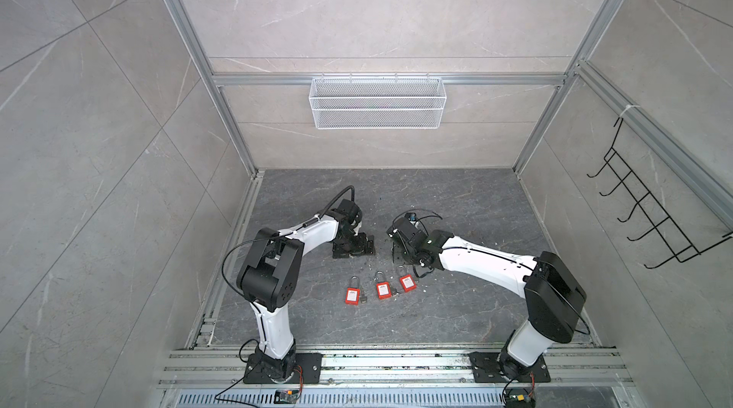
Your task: Lock with the key
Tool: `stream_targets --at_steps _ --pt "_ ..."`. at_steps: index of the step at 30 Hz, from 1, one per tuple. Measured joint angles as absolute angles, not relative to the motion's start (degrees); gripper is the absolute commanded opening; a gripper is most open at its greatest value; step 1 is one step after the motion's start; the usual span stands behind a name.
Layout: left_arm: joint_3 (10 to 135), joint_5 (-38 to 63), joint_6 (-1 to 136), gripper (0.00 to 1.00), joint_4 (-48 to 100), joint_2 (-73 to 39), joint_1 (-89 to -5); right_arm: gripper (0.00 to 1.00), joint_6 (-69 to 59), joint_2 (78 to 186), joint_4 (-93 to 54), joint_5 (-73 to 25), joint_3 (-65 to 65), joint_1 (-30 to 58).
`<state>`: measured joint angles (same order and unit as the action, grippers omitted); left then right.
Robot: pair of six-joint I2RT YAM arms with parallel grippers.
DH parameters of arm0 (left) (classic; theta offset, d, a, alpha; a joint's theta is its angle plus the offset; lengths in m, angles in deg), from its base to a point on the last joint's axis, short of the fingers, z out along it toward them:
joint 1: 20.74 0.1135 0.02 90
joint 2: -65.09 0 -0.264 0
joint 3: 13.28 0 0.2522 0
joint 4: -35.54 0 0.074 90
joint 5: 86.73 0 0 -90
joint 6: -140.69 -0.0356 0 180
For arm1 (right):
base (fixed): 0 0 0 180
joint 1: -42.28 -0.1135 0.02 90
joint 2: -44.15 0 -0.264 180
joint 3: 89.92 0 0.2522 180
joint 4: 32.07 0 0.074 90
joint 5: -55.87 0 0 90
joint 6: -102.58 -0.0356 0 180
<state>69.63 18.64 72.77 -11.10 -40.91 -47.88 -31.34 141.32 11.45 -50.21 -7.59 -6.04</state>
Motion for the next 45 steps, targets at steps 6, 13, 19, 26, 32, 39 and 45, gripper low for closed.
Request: stream_targets --at_steps 6,13,19,26,32,39,45 --pt "70.74 16.74 71.81 0.99 -12.43 -37.91 -48.36 0.5 -31.31 141.32 11.42 -50.17 -7.59 -6.04" --pt "78.92 14.6 67.33 0.99 -14.16 -42.26 -48.34 0.5 -31.34 141.32 11.4 -49.75 -7.59 -6.04" --pt "79.14 14.4 65.37 0.99 -14.45 -46.39 -48.34 0.5 -31.36 141.32 11.42 -49.73 -7.59 -6.04" --pt "77.34 14.54 65.41 1.0 -14.16 -46.59 -48.51 0.5 -31.38 141.32 11.45 -49.79 -7.59 -6.04" --pt "76.29 14.97 66.39 0.99 -12.7 -46.37 -49.04 0.51 -31.42 141.3 11.45 -49.9 -7.59 -6.04" --pt "74.94 15.63 68.49 0.99 -10.8 -45.5 -50.52 0.54 -32.89 140.55 11.6 -50.86 -8.44 -6.06" --pt "73.76 18.1 71.75 0.99 -9.72 -44.71 -52.86 0.78 -35.9 138.54 12.6 -53.55 -9.14 -6.04"
